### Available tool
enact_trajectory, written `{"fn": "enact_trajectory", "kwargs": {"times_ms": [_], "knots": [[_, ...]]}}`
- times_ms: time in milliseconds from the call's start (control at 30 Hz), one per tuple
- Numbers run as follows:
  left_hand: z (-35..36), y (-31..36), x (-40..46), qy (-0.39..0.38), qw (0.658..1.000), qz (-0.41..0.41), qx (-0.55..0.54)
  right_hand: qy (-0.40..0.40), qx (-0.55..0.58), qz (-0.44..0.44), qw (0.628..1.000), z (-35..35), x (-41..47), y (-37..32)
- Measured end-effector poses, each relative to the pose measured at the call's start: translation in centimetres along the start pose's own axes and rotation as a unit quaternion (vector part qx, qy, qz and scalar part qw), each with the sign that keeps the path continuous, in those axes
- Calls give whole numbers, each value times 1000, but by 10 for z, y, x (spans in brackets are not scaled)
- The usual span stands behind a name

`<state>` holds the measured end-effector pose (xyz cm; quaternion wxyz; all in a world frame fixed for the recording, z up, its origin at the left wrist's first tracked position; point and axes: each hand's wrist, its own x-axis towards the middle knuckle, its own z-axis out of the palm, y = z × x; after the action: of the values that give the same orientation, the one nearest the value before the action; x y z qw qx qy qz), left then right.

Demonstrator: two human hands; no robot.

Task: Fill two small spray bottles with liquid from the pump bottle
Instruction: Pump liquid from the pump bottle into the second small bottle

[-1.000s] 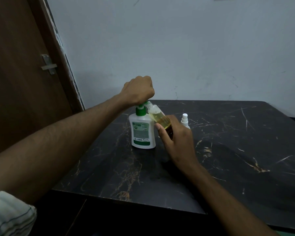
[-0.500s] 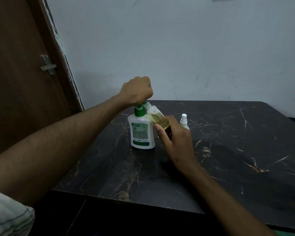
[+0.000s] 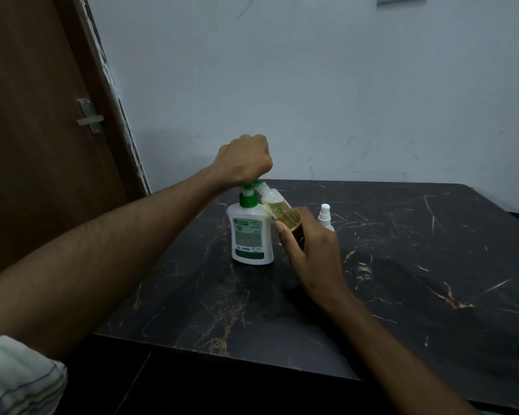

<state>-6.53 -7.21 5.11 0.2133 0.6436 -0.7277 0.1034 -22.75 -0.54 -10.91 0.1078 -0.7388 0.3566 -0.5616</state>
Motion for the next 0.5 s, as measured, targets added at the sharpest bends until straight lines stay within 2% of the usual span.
{"fn": "enact_trajectory", "kwargs": {"times_ms": [167, 367, 500], "knots": [[3, 1, -4, -19, 1000, 5, -7, -2, 2, -3, 1000, 0, -1, 0], [0, -2, 0, 2, 1000, -9, -8, -2, 8, -6, 1000, -1, 0, -2], [5, -1, -3, -20, 1000, 3, -11, 1, 4, -3, 1000, -1, 0, 0]]}}
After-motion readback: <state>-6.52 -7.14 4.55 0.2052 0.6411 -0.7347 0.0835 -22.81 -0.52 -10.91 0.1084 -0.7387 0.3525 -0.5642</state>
